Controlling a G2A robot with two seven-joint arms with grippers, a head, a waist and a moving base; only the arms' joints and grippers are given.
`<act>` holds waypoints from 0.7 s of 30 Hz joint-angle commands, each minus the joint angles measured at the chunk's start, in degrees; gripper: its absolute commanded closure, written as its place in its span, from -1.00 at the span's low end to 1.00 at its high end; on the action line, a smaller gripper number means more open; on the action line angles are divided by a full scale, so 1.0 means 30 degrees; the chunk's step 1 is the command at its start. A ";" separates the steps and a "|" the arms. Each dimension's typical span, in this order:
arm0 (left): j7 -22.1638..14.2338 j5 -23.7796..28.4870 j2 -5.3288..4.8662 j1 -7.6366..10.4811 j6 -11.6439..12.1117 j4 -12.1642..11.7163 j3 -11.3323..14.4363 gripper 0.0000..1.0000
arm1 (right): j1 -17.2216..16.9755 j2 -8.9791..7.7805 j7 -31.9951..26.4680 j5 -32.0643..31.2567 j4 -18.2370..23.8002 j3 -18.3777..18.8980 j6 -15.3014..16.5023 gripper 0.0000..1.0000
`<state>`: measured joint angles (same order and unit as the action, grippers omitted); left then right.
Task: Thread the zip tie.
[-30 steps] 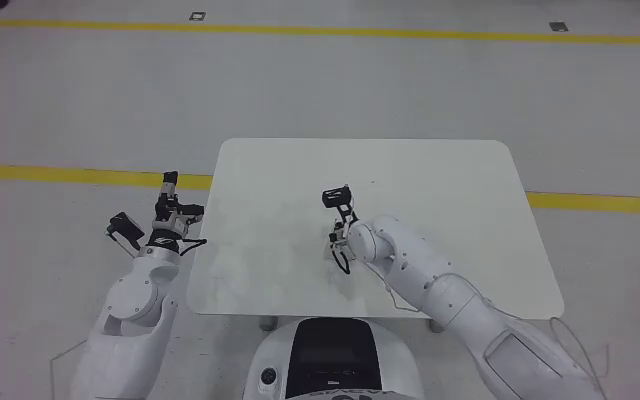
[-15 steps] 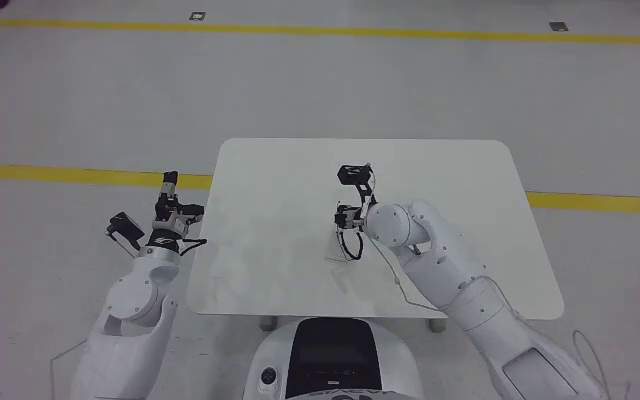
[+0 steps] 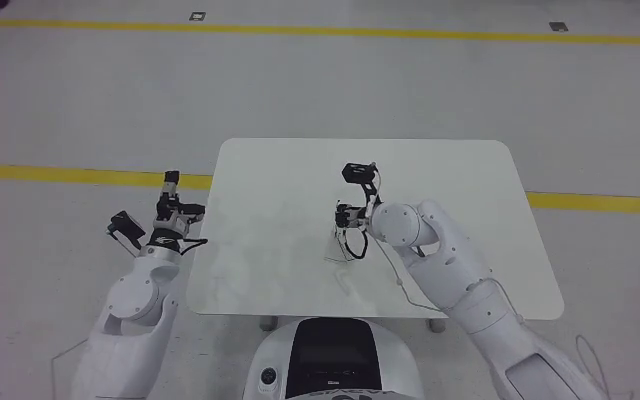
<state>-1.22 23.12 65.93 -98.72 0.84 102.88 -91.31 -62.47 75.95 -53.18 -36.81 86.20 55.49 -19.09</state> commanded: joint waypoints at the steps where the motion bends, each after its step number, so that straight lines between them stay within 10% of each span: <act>1: -0.0405 -0.0550 -0.0016 0.0063 0.0201 0.0016 0.0037 -1.00 | 0.0182 0.0041 -0.0304 0.0209 -0.0021 0.0111 -0.0130 1.00; 11: -0.3380 -0.2967 -0.0137 0.0386 0.2062 0.0741 0.0214 -1.00 | 0.1548 0.0509 -0.2741 0.2606 -0.0473 0.2062 -0.0130 1.00; 21: -0.3524 -0.2515 -0.0089 0.0337 0.2640 0.0640 0.0328 -1.00 | 0.1527 0.0641 -0.2820 0.3292 -0.0575 0.2325 -0.0101 1.00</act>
<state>-11.78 15.58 65.67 -97.71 8.76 104.80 -90.33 -57.73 77.87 -62.00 -27.15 84.48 62.42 -19.47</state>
